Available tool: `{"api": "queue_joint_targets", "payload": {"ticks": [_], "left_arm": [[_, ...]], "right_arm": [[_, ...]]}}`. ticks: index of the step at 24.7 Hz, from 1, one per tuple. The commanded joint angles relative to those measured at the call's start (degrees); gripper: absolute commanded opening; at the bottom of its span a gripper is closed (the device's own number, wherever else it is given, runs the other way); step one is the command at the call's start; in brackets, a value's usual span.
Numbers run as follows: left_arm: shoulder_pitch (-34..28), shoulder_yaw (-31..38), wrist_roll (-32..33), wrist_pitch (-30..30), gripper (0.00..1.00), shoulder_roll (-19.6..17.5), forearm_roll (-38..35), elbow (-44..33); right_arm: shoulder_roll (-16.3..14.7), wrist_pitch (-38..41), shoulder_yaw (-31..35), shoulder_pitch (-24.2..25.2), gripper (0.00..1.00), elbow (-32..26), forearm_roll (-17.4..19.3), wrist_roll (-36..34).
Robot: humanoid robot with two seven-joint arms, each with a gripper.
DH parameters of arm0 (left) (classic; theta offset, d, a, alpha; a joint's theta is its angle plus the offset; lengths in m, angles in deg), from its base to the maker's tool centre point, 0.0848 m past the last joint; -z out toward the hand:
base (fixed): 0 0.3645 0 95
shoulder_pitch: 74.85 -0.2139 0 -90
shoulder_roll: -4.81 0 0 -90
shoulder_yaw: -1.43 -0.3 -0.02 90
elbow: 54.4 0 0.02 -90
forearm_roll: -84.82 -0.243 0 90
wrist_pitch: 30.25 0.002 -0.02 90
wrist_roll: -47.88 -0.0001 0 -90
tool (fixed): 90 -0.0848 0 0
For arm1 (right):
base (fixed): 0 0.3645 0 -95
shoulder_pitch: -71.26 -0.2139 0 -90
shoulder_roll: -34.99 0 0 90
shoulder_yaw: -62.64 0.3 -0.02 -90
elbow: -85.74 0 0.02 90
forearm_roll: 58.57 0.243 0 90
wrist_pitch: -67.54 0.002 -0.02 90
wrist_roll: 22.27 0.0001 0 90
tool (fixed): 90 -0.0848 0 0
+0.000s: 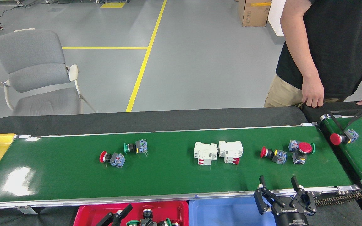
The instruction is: Pick switch part from conveyor to tray
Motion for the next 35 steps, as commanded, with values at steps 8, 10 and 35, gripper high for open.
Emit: {"api": "queue_joint_targets", "payload": {"ticks": [8, 10, 35], "left_arm": [[1.8, 12.8, -0.3, 16.2, 1.0, -3.2, 0.0, 4.4], [2.8, 12.4, -0.3, 15.5, 1.0, -4.2, 0.2, 4.8], [38.0, 7.3, 5.0, 10.8, 1.0, -9.8, 0.1, 44.0]], "right_arm": [[-1.2, 3.2, 0.0, -1.6, 1.0, -0.8, 0.2, 2.4], [-1.2, 3.3, -1.6, -3.2, 1.0, -0.7, 0.0, 4.5], [6.6, -3.4, -28.7, -33.4, 1.0, 33.9, 0.4, 11.1]]}}
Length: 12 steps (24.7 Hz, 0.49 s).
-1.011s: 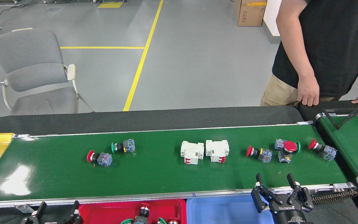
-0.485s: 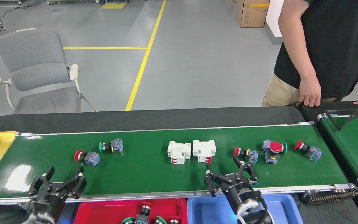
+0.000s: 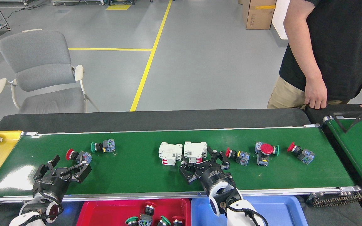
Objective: Pick switch part from conveyor to tray
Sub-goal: 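Reach the right gripper to a white switch block and grasp it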
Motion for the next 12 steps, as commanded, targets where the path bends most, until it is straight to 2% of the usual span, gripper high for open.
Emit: {"api": "queue_joint_targets", "payload": {"ticks": [1, 3, 4, 5, 8, 9, 12], "left_arm": [[1.9, -0.3, 0.0, -0.3, 1.0, -0.2, 0.0, 1.9], [3.4, -0.5, 0.0, -0.3, 1.0, -0.2, 0.1, 3.9], [3.7, -0.7, 0.0, -0.3, 1.0, -0.2, 0.3, 4.3], [4.1, -1.0, 0.0, -0.3, 1.0, -0.2, 0.5, 4.6], [4.4, -1.3, 0.0, -0.3, 1.0, 0.2, 0.5, 4.8], [4.4, -1.5, 0.0, -0.3, 1.0, 0.3, 0.6, 4.8], [4.4, -1.8, 0.0, -0.2, 0.97, 0.9, 0.6, 4.8]], "right_arm": [[0.5, -0.7, -0.4, -1.5, 1.0, 0.8, 0.8, -0.1], [0.6, -1.9, -0.5, -2.2, 0.98, 1.4, 2.4, -0.1], [0.6, -2.3, -0.5, -2.5, 0.94, 1.7, 2.7, -0.1], [0.6, -2.3, -0.6, -2.9, 0.83, 2.2, 2.8, -0.1], [0.6, -2.3, -0.6, -4.7, 0.28, 3.8, 3.4, 0.1], [0.6, -2.3, -0.6, -4.9, 0.16, 4.1, 3.5, 0.1], [0.6, -1.7, -0.9, -5.0, 0.03, 4.1, 3.6, 0.0]]}}
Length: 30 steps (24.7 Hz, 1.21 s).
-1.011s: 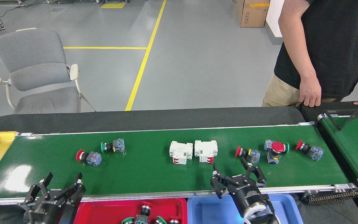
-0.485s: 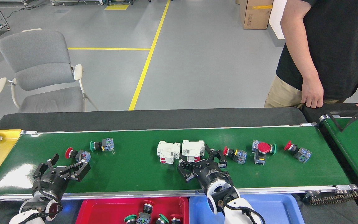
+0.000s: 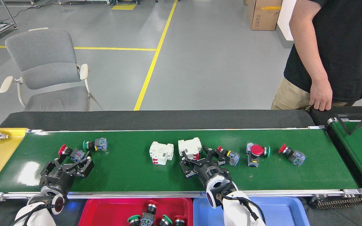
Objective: Pick switch part from conveyor to tray
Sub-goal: 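Reach the right gripper to a white switch block and grasp it, then lower the white switch block into the blue tray and release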
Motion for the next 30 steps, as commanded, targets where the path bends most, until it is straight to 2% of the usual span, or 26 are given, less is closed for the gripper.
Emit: {"api": "queue_joint_targets", "payload": {"ticks": [1, 3, 4, 5, 6, 9, 12, 14, 16, 17, 18, 20, 21, 22, 23, 25, 26, 27, 28, 29, 30], "left_arm": [[1.1, -0.1, -0.3, 0.2, 0.91, 0.3, 0.2, -0.4], [1.1, -0.1, -0.5, 0.3, 0.62, 0.7, 0.2, -0.5], [1.1, -0.1, -0.5, 0.3, 0.43, 0.7, 0.2, -0.5], [1.1, 0.0, -0.5, 0.3, 0.32, 0.7, 0.3, -0.5], [1.1, 0.0, -0.5, 0.4, 0.25, 0.7, 0.3, -0.5], [1.0, 0.0, -0.5, 0.4, 0.12, 1.4, 1.2, -0.6], [0.8, 0.0, -0.5, 0.3, 0.09, 1.6, 2.1, -1.2], [-0.3, 0.0, -0.5, 0.2, 0.08, 1.5, 2.8, -3.5], [-3.3, -0.2, -0.5, -1.0, 0.08, 1.5, 3.8, -9.0], [-6.6, -0.2, -0.2, -3.8, 0.08, 1.5, 4.5, -14.7], [-8.9, -0.2, 0.1, -5.5, 0.08, 1.6, 4.9, -18.6], [-18.5, -0.7, 0.2, -12.4, 0.11, 1.6, 5.7, -30.2], [-23.4, -1.5, 0.2, -16.6, 0.19, 1.5, 6.0, -35.2], [-28.1, -2.5, 0.2, -20.8, 0.36, 1.7, 6.4, -39.7], [-30.8, -3.2, 0.2, -22.9, 0.5, 1.7, 6.5, -42.3], [-36.6, -6.0, 0.3, -25.7, 0.87, 2.7, 6.3, -47.2], [-37.4, -7.0, 0.2, -25.6, 0.97, 3.0, 6.3, -47.9], [-37.4, -7.6, 0.2, -25.2, 1.0, 3.5, 6.3, -48.3], [-37.2, -7.7, 0.2, -24.9, 1.0, 3.9, 6.3, -48.3], [-37.1, -7.7, 0.2, -24.8, 1.0, 4.1, 6.3, -48.3], [-36.9, -7.6, 0.2, -24.8, 1.0, 4.2, 6.3, -48.3]], "right_arm": [[0.5, 0.4, 0.0, -1.3, 0.02, -0.5, 0.2, -0.2], [0.5, 0.4, 0.0, -1.2, 0.02, -0.8, 0.5, -0.2], [0.5, 0.4, 0.0, -1.2, 0.02, -1.0, 0.5, -0.3], [0.4, 0.5, 0.0, -1.2, 0.02, -1.0, 0.5, -0.4], [0.4, 0.6, 0.0, -1.2, 0.02, -1.2, 0.5, -0.5], [0.1, 0.7, 0.0, -0.8, 0.02, -4.6, 0.5, -0.7], [-1.3, 1.0, 0.2, 1.9, 0.02, -12.4, 0.5, -1.0], [-6.8, 3.2, 0.8, 5.7, 0.02, -21.6, 0.7, -1.1], [-13.5, 6.6, 1.6, 12.0, 0.02, -31.5, 2.1, -1.4], [-17.4, 8.9, 3.7, 16.7, 0.02, -36.8, 4.1, -2.3], [-19.4, 10.4, 5.4, 19.4, 0.02, -38.9, 5.5, -3.1], [-23.4, 16.4, 11.1, 26.2, 0.02, -41.4, 8.6, -5.9], [-24.3, 20.5, 14.0, 28.9, 0.02, -41.5, 9.3, -7.5], [-25.0, 25.3, 17.9, 32.1, 0.02, -41.5, 9.7, -9.2], [-25.1, 28.5, 21.1, 34.5, 0.02, -41.5, 9.7, -9.9], [-24.6, 39.5, 31.4, 41.2, 0.03, -41.2, 9.8, -10.5], [-24.3, 43.4, 34.7, 43.2, 0.04, -41.0, 9.8, -10.5], [-23.5, 47.6, 37.8, 45.8, 0.07, -40.6, 9.9, -10.5], [-22.1, 50.2, 39.7, 47.9, 0.23, -40.2, 9.8, -10.5], [-20.7, 50.8, 40.7, 49.0, 0.51, -40.1, 9.8, -10.5], [-18.5, 50.8, 41.3, 49.9, 1.0, -40.2, 9.8, -10.4]]}}
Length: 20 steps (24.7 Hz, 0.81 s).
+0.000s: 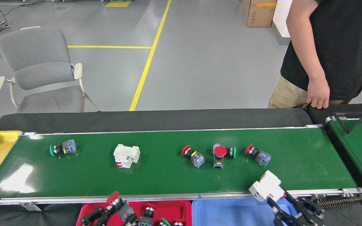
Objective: Pick switch part from conveyor to tray
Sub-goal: 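Lower the white switch block into the blue tray and release, then grasp a white switch block with the left gripper, a red button with the right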
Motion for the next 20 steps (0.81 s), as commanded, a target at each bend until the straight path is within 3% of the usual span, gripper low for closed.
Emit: {"api": "queue_joint_targets", "payload": {"ticks": [1, 4, 8, 11, 14, 18, 20], "left_arm": [[0.6, 0.5, -0.3, 0.0, 1.0, 0.1, 0.2, -0.8], [0.3, 3.1, -0.3, 5.8, 1.0, 0.7, 0.2, -1.3], [0.3, 6.9, -0.6, 25.6, 1.0, 0.3, 0.0, -0.6], [0.3, 11.4, -0.7, 26.3, 1.0, -0.8, 0.0, 1.9], [2.3, 11.8, -0.5, 25.7, 1.0, -2.8, 0.0, 4.0], [9.6, 10.3, -0.2, 23.3, 1.0, -5.0, 0.0, 10.3], [14.4, 9.2, -0.2, 22.9, 1.0, -5.4, 0.0, 15.4]], "right_arm": [[1.7, 4.0, 1.2, 0.4, 1.0, -0.8, 0.2, -0.8], [2.9, 4.0, 4.6, 0.3, 1.0, -1.0, 0.3, -0.6], [12.1, -5.6, 8.0, -1.0, 1.0, -1.5, -0.6, -0.4], [13.3, -16.5, 7.4, -0.8, 0.98, -2.8, -4.5, -0.5], [14.3, -24.1, 4.9, -2.5, 0.98, -2.8, -5.7, -0.6], [13.7, -26.0, 0.2, -5.9, 0.98, -2.6, -7.2, -0.2], [11.5, -26.0, -3.2, -8.6, 0.98, -2.3, -7.2, 1.1]]}}
